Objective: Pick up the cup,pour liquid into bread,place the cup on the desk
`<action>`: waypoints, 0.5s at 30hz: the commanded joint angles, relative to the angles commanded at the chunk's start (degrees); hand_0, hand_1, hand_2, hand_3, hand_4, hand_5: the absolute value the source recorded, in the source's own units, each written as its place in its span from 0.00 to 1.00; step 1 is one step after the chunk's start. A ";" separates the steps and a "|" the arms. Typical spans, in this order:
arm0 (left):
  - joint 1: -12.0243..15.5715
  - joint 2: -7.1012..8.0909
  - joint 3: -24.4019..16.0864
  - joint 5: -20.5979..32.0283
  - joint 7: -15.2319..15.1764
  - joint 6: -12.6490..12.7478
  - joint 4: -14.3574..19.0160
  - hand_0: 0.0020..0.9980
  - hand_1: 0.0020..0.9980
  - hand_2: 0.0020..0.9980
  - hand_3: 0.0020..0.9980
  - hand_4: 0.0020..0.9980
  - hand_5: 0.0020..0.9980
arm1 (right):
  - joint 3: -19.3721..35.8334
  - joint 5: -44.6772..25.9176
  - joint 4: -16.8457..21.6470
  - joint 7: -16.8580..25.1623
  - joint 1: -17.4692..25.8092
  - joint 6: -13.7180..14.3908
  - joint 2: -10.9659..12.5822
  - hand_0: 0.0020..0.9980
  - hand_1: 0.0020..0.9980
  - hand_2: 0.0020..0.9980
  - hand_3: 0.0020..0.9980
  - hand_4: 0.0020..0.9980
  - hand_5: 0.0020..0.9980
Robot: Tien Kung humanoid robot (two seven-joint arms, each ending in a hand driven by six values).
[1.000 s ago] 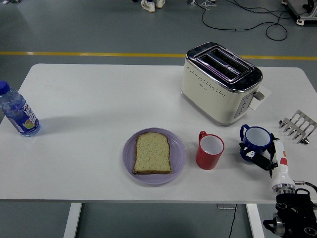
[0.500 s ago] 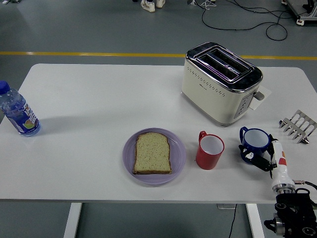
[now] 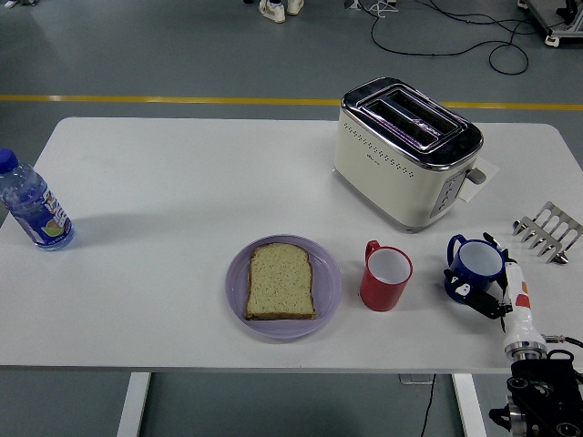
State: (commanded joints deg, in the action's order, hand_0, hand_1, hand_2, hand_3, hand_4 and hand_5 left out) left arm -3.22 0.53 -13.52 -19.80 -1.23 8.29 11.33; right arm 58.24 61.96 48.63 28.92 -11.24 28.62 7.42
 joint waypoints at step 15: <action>-0.22 0.11 -0.44 -0.22 0.01 -0.03 0.06 0.65 0.60 0.60 0.53 0.28 0.76 | 2.24 1.43 1.72 0.14 1.09 -0.63 0.15 0.55 0.56 0.84 1.00 0.93 0.00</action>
State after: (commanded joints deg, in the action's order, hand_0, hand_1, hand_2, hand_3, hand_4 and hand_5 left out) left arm -3.44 0.64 -13.96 -20.03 -1.22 8.25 11.39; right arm 60.48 63.39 50.35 29.06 -10.15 27.98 7.57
